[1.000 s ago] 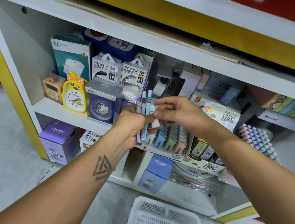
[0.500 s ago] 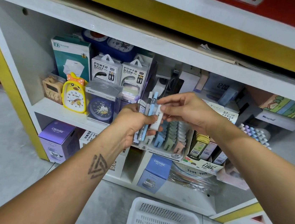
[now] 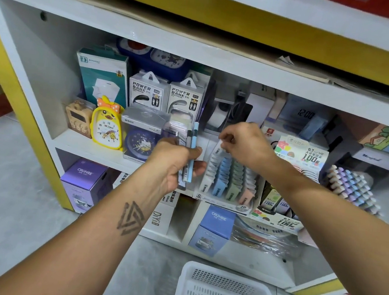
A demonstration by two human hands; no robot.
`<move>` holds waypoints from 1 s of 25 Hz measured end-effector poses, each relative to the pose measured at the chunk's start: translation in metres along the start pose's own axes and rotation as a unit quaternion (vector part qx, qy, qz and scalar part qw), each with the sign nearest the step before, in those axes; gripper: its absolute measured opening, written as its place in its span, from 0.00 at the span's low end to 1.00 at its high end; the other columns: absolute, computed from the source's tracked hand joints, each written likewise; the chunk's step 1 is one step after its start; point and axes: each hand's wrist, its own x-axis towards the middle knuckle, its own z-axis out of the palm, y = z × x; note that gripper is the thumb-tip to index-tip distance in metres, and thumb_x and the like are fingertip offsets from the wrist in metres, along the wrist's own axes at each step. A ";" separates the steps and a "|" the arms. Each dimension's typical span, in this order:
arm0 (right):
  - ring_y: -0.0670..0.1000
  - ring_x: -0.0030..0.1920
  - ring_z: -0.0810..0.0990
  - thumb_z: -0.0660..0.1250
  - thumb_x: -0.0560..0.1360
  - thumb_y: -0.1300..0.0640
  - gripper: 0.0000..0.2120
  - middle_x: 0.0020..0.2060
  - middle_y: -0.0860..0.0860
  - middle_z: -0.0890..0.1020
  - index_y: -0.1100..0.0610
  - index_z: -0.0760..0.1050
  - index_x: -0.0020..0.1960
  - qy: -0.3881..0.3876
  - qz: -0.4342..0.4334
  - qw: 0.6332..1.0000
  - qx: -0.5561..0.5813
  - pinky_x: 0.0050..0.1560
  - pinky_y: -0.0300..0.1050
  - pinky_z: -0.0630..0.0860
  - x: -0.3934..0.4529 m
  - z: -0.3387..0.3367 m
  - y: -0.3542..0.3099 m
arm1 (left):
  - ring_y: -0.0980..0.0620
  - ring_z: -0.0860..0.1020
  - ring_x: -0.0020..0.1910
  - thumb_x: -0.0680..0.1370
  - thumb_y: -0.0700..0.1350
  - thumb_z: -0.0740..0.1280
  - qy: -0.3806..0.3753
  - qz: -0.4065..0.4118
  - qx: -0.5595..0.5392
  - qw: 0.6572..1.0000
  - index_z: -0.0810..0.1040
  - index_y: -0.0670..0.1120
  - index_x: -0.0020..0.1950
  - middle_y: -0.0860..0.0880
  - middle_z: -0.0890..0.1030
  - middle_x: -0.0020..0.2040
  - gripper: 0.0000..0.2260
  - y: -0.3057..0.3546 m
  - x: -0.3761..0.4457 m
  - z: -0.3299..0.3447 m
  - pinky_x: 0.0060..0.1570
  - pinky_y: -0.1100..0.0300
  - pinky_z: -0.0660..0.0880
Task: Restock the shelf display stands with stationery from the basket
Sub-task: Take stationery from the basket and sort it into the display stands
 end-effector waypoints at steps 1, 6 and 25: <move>0.51 0.50 0.82 0.72 0.76 0.59 0.09 0.50 0.51 0.85 0.54 0.83 0.56 -0.003 0.000 1.000 0.005 0.56 0.50 0.80 0.001 0.005 0.000 | 0.43 0.83 0.30 0.75 0.30 0.69 -0.003 0.000 0.004 1.000 0.73 0.36 0.63 0.35 0.82 0.46 0.17 0.000 0.000 -0.001 0.28 0.53 0.81; 0.48 0.48 0.82 0.74 0.75 0.60 0.09 0.49 0.50 0.85 0.54 0.84 0.54 -0.025 -0.004 1.000 0.014 0.53 0.43 0.79 0.003 0.007 0.005 | 0.43 0.82 0.28 0.75 0.30 0.70 -0.011 0.003 0.020 1.000 0.76 0.35 0.56 0.39 0.82 0.35 0.11 -0.003 0.000 -0.003 0.27 0.54 0.81; 0.51 0.29 0.82 0.74 0.74 0.64 0.07 0.30 0.56 0.84 0.66 0.78 0.48 0.212 0.215 0.822 0.483 0.34 0.38 0.80 -0.174 -0.128 0.092 | 0.42 0.84 0.34 0.80 0.39 0.66 -0.257 -0.063 0.129 0.956 0.79 0.37 0.55 0.36 0.84 0.45 0.07 -0.059 -0.071 0.125 0.29 0.54 0.82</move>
